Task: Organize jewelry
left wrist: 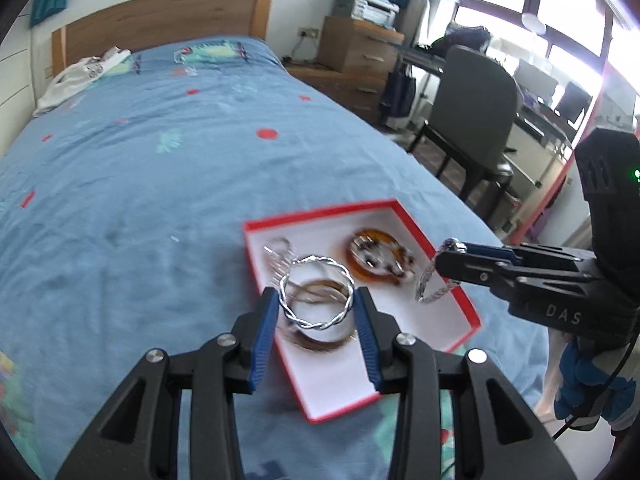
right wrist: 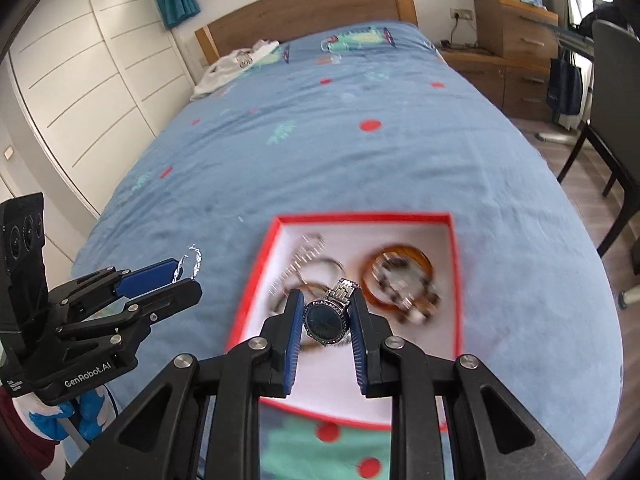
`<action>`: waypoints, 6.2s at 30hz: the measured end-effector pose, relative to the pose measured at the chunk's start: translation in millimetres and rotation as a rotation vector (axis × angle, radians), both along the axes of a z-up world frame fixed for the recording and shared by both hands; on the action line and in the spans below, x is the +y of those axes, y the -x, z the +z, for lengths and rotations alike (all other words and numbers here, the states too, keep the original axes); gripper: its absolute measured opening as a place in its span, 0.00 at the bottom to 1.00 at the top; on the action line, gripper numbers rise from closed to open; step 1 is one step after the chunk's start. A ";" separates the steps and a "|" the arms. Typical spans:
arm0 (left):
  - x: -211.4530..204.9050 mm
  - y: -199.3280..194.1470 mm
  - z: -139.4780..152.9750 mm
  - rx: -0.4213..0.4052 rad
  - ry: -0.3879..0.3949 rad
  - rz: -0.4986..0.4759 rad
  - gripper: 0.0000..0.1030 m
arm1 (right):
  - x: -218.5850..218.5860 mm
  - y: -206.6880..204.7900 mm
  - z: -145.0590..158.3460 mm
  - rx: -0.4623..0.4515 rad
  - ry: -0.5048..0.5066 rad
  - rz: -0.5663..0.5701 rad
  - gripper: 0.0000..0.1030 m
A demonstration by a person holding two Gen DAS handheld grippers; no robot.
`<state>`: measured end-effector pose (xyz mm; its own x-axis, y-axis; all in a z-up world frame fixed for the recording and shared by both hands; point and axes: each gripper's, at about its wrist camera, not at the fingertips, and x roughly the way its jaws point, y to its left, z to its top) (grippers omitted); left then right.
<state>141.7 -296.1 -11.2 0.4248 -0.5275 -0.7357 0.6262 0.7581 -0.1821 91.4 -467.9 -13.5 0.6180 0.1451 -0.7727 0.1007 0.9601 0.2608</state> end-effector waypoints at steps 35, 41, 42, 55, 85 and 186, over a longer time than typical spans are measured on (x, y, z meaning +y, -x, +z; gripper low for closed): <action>-76.8 26.1 -94.2 0.131 -0.155 -0.150 0.35 | -35.5 -9.3 -92.8 0.204 0.044 0.333 0.23; -75.8 21.1 -98.8 0.128 -0.180 -0.140 0.36 | -30.9 -9.9 -94.7 0.219 0.092 0.441 0.23; -76.1 21.1 -99.3 0.124 -0.184 -0.141 0.37 | -30.8 -10.7 -94.4 0.224 0.103 0.457 0.23; -71.3 23.8 -97.7 0.099 -0.198 -0.126 0.38 | -7.1 -12.3 -96.0 0.258 0.276 0.603 0.31; -29.9 46.3 -58.5 0.060 -0.151 -0.026 0.42 | -12.4 20.3 -57.9 0.216 0.250 0.413 0.55; 174.5 99.9 -12.2 -0.062 -0.219 0.538 0.65 | 109.6 107.3 -16.1 -0.054 0.215 -0.081 0.99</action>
